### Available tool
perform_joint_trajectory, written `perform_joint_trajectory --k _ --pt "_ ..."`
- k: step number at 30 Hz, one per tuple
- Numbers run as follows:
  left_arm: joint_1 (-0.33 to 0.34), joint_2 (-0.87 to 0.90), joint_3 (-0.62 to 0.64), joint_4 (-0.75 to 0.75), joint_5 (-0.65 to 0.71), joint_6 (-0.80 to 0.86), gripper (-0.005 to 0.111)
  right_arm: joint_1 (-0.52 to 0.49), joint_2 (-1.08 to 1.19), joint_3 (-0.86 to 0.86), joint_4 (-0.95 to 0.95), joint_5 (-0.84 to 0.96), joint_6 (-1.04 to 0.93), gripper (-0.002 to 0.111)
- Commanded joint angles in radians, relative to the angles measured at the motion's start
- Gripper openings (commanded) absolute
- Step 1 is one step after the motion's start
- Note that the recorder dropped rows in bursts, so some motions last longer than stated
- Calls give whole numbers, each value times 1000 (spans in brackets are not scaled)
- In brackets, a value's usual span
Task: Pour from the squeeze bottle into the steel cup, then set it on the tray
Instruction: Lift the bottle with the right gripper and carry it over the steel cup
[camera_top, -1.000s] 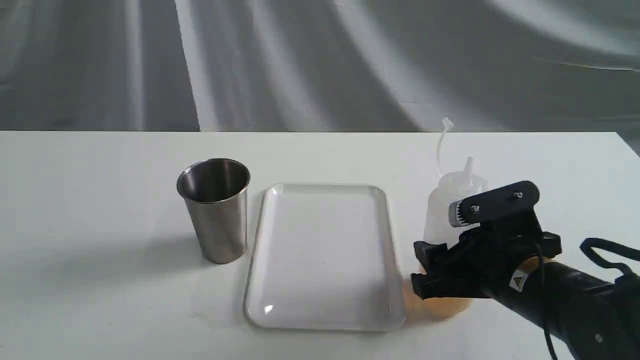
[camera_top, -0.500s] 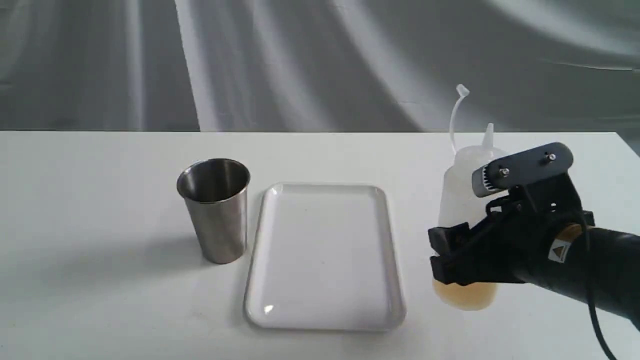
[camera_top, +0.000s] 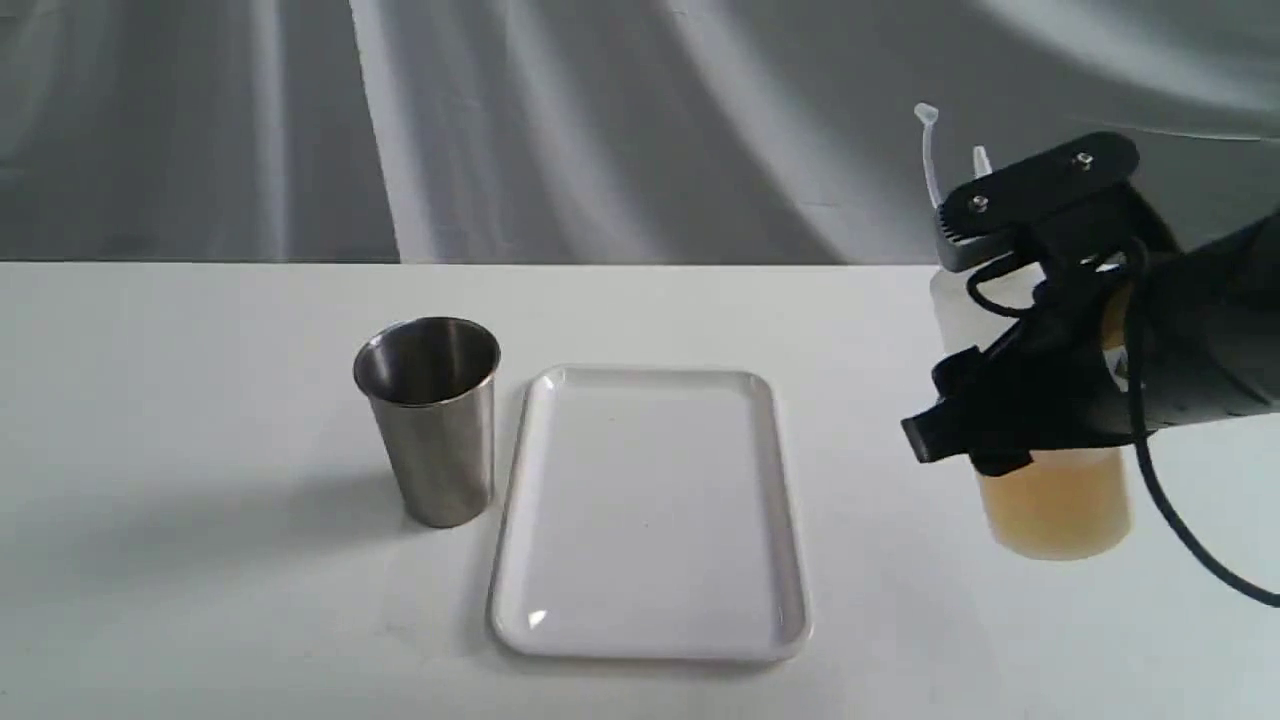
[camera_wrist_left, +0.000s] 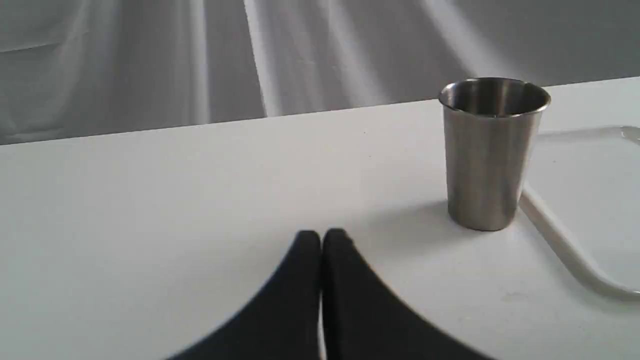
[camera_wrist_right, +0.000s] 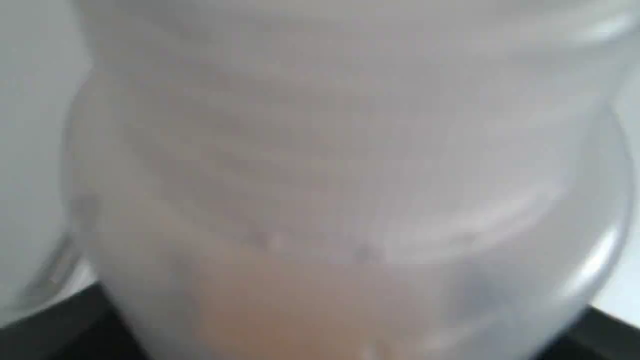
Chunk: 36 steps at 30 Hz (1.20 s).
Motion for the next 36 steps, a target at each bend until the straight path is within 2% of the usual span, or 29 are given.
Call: perform_joint_trajectory --k 1,6,14,20,25,36 --pt "-6 -3 4 -1 -7 -2 0 42 -11 -14 -150 -2 79 16" --pt "-6 -3 4 -1 -7 -2 0 105 14 -21 -408 23 301 16" --pt "-6 -3 4 -1 -7 -4 0 229 166 -202 -531 258 316 16" --pt "-6 -3 4 -1 -7 -4 0 311 304 -368 -633 363 305 16" --pt "-6 -3 4 -1 -7 -1 0 366 442 -529 -654 466 183 16" --pt "-6 -3 4 -1 -7 -5 0 429 640 -748 -695 563 58 16"
